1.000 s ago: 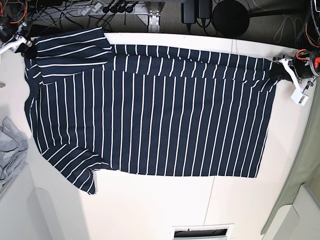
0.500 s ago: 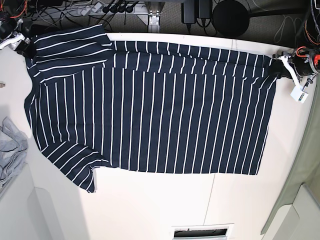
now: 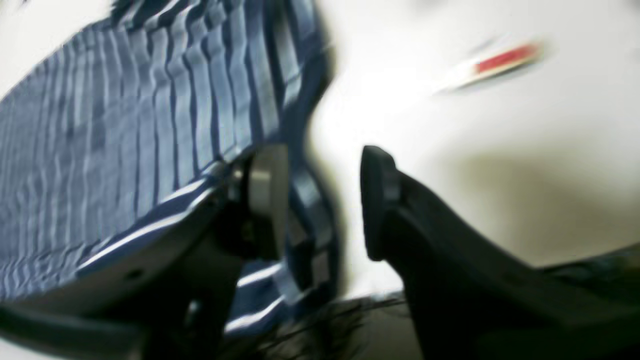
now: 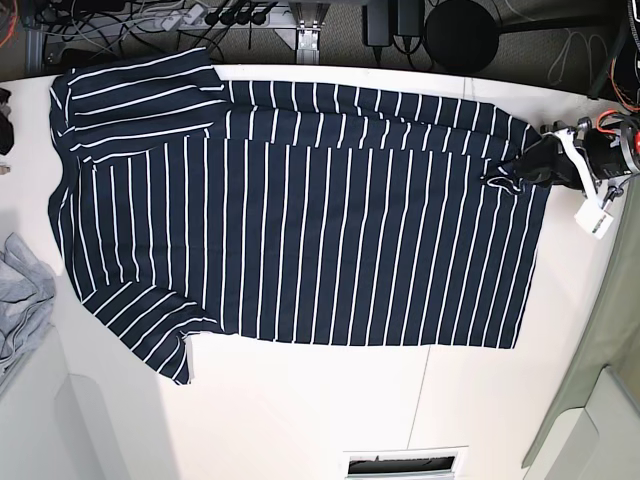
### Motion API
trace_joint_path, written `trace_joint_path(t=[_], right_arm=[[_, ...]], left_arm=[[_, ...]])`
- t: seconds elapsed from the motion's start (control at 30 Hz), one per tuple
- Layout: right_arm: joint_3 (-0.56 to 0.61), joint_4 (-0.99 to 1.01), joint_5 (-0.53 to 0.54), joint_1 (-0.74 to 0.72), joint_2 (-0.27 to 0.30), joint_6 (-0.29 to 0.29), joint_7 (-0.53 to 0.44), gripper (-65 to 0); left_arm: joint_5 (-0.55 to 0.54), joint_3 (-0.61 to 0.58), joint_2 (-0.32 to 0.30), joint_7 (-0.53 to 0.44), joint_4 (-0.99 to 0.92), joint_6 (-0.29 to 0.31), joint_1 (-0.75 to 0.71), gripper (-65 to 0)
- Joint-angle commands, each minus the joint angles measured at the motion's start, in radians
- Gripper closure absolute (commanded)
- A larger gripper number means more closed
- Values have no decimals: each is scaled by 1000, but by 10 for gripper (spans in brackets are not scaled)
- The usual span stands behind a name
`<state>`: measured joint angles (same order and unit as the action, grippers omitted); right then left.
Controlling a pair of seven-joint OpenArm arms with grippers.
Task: Layout the t-shirt on the table in an organized manner, then fold the t-shirt properly
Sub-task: 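Pull the folded band taut with both grippers, smoothing it flat, then move both grippers along the shirt sides and grasp the side edges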
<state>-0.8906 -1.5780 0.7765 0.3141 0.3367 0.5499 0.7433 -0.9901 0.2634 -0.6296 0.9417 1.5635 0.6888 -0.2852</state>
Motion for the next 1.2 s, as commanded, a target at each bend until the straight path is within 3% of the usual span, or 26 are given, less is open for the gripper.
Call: trace_joint_path(t=[0.0,0.1,0.27,0.43,0.53,0.67,0.77,0.83,0.93,1.17], right_arm=[[0,-13,15,-45,28,-2,-30,-242],[35,35,-24,-156,51,-4,-41,-242],[168,229,-128,-366,80,-8,-119,-242],[288,504,-354,-586,85,-137,-249,-242],[312,665,-431,-673,85,-164,-306,-242],[314,839,-444,-741,84,-148,-325,-242],[315,896,-436,-737,78,-94,-328,-242],[316,914,-433,-732,75,-71,-327,-242],[317,925,-432,-732,76,-71,-325,-242],[317,925,-388,-732,76,-71,-310,-242]], left_arm=[[-16,12,-19,-23,21,9,6,-197],[-16,12,-19,-32,22,9,5,-207],[-16,12,-19,-33,22,9,12,-289],[21,12,-35,-85,21,9,17,-289],[95,11,-47,-160,13,9,26,-310],[135,0,-52,-202,-89,9,122,-331],[153,-25,-49,-251,-216,9,223,-331],[203,-55,-42,-303,-320,-23,307,-331],[287,-107,-15,-367,-497,-77,448,-331],[401,-199,60,-519,-910,-88,699,-331]])
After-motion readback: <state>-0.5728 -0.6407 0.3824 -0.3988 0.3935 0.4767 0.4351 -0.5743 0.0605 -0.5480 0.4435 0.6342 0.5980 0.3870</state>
